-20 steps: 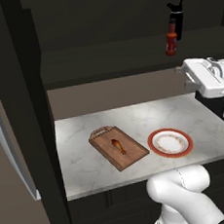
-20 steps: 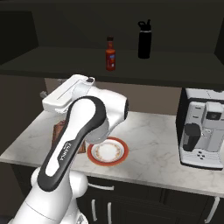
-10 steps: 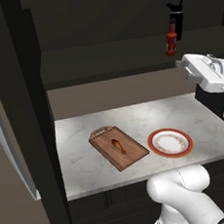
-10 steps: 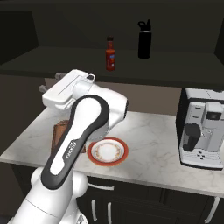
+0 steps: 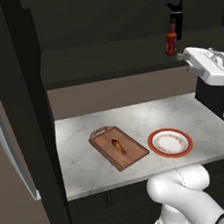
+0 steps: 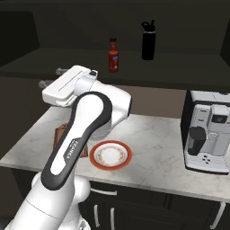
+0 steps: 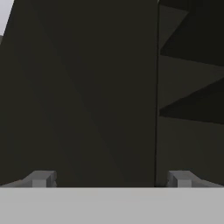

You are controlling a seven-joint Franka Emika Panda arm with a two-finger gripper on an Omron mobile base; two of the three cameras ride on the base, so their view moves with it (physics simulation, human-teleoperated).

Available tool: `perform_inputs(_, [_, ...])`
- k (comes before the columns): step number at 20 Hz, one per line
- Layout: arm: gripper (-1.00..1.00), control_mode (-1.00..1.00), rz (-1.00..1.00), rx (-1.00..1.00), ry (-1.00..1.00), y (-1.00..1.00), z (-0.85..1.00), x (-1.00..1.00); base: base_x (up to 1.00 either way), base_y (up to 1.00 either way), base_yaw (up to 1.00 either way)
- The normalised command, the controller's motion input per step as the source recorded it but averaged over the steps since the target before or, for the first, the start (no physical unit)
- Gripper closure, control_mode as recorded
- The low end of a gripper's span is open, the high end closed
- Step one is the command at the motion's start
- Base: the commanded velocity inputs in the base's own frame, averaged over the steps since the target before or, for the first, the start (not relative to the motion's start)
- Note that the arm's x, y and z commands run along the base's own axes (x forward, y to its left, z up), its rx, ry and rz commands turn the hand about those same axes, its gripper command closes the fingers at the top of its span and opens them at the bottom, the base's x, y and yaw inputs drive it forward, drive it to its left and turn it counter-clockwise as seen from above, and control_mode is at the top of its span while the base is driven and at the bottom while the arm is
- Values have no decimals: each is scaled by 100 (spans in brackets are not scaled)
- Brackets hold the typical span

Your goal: Pick the chicken drumstick from the plate and place it on the cutting board. Then pick the condiment bottle from the cabinet and place it next to the cutting board.

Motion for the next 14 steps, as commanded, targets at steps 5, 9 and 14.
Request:
perform_inputs(5, [-100, -100, 0, 0, 0, -5, 23, 0, 0, 0, 0])
perform_inputs(9, [-100, -100, 0, 0, 0, -4, 18, 0, 0, 0, 0])
perform_inputs(14, [-100, -100, 0, 0, 0, -8, 4, 4, 0, 0, 0])
